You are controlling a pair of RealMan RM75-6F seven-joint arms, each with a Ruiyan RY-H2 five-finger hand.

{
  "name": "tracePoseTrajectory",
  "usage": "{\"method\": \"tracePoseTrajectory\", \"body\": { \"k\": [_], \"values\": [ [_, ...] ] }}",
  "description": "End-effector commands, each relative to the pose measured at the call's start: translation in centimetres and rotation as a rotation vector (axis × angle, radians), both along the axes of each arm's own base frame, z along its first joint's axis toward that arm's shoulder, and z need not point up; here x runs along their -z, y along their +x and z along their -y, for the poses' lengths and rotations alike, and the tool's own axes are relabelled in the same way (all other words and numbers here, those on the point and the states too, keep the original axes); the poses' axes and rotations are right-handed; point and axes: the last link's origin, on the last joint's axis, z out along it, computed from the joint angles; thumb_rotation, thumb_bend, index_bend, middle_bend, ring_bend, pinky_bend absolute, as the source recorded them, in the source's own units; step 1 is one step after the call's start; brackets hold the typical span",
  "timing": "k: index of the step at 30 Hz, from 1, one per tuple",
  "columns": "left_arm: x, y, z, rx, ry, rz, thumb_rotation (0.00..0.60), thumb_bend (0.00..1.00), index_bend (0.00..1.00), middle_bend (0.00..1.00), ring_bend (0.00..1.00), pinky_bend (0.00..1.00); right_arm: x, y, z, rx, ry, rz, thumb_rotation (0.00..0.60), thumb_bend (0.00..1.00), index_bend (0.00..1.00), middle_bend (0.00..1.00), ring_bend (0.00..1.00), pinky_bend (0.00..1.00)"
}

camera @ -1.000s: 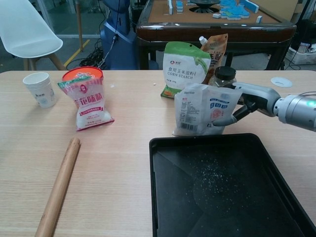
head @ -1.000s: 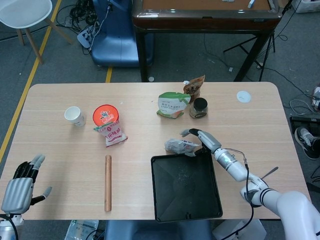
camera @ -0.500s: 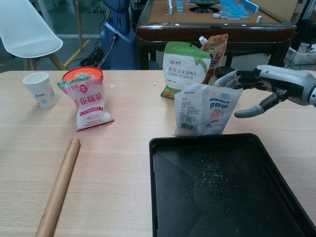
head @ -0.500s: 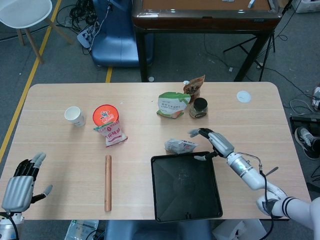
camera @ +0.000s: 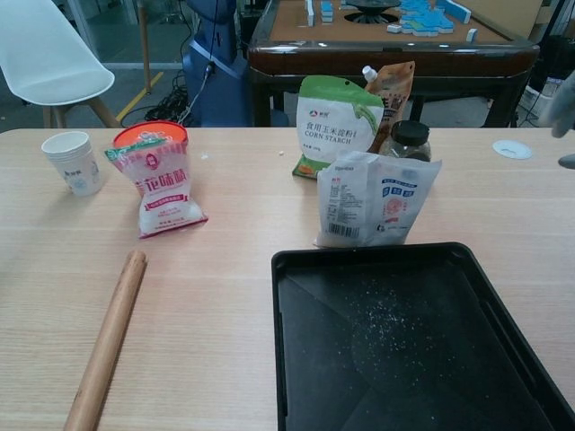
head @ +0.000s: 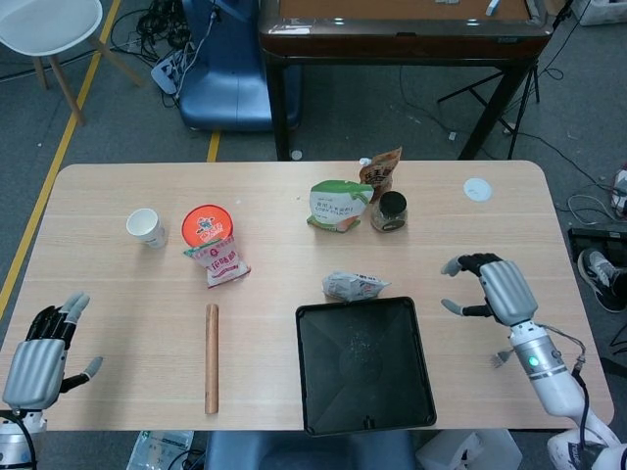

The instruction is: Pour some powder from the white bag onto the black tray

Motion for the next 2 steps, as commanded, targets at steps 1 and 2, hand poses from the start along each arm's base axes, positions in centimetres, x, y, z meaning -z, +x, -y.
{"method": "tracePoseTrajectory", "body": {
  "k": [1,2],
  "values": [
    [-0.04,0.36,0.12,0.012,0.003,-0.002,0.600,0.21,0.07,0.09,0.13,0.08,-3.31,-1.91,-4.11,0.140,-0.133,-0.107,0.600,0.17,0.45,0.49,0.43,0.40],
    [-0.07,0.45,0.15,0.015,0.004,-0.001,0.600,0.21,0.07,0.09,0.13,0.08,-3.58,-2.09,-4.53,0.152,-0.140,-0.112,0.600,0.17,0.45,0.49,0.43,0.40]
  ]
}}
